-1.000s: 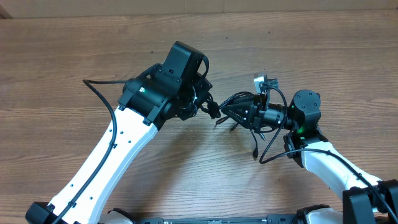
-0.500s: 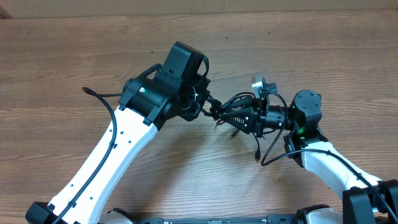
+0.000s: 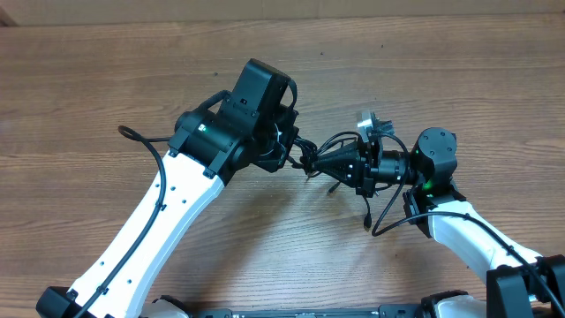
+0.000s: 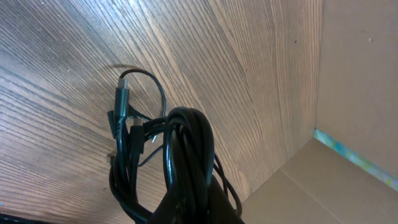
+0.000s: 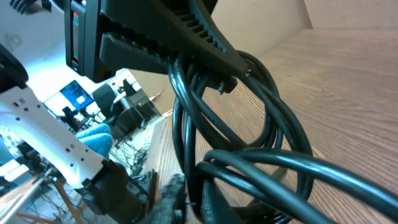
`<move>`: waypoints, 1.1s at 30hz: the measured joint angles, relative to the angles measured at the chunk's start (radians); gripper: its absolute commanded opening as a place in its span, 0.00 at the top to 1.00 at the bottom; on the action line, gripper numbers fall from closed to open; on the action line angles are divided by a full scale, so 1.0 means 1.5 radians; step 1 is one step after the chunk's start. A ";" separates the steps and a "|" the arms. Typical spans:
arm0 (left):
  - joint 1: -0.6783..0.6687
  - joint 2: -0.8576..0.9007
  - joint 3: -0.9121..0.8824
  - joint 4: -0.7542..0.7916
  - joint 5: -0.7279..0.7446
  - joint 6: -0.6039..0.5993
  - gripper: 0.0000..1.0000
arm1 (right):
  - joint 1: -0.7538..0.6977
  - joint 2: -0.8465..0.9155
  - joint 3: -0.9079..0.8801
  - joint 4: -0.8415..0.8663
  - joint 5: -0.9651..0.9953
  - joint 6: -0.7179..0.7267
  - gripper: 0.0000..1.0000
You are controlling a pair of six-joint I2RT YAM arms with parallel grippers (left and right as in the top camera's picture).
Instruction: Untangle cables
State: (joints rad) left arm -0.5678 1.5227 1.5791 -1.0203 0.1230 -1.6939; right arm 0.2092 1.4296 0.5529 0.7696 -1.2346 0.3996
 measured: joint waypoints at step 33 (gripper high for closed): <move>-0.014 0.000 0.000 0.008 -0.003 -0.044 0.96 | 0.000 0.000 0.000 0.000 -0.010 -0.005 0.85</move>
State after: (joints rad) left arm -0.5888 1.5227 1.5791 -1.0088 0.1192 -1.7596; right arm 0.2092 1.4296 0.5529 0.7692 -1.2491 0.3923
